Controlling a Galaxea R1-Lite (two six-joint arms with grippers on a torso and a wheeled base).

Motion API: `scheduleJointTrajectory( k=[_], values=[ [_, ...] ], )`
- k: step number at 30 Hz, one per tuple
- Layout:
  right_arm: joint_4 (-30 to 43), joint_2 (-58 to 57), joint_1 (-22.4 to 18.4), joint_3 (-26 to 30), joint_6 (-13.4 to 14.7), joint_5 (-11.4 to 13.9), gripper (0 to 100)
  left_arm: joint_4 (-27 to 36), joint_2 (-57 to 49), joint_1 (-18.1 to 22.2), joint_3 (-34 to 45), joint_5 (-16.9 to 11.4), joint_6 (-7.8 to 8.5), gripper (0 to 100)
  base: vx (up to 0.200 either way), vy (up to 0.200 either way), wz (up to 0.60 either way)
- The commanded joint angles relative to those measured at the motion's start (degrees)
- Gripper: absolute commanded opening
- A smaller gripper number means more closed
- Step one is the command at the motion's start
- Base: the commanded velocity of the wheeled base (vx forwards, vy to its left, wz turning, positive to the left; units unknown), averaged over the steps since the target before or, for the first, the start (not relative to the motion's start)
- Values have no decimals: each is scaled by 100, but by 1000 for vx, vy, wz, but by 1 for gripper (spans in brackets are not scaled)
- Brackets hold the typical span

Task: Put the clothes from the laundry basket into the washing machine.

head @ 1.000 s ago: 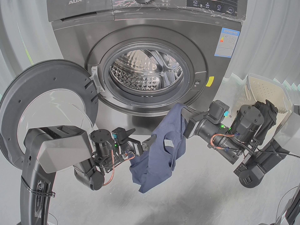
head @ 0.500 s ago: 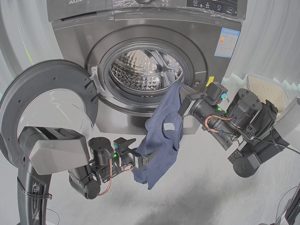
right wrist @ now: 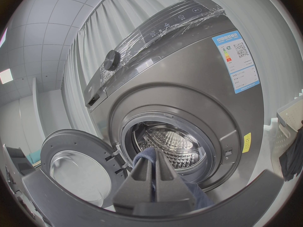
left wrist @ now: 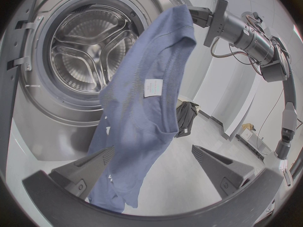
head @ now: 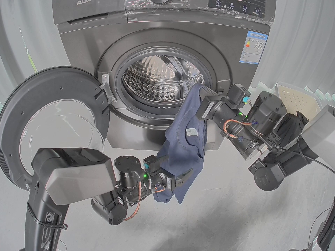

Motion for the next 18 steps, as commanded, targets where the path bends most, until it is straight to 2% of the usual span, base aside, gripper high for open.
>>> scheduleJointTrajectory(
  k=[1, 7, 18],
  values=[
    [12, 209, -20, -130, 2, -49, 0, 8, 379, -178, -482, 8, -49, 100, 0, 0, 0],
    [3, 429, 6, -297, 2, -58, 0, 122, 749, -310, -1176, 16, -67, 100, 0, 0, 0],
    [12, 429, 6, -402, 11, -58, 0, 201, 1188, -292, -1528, 16, -58, 100, 0, 0, 0]
  ],
)
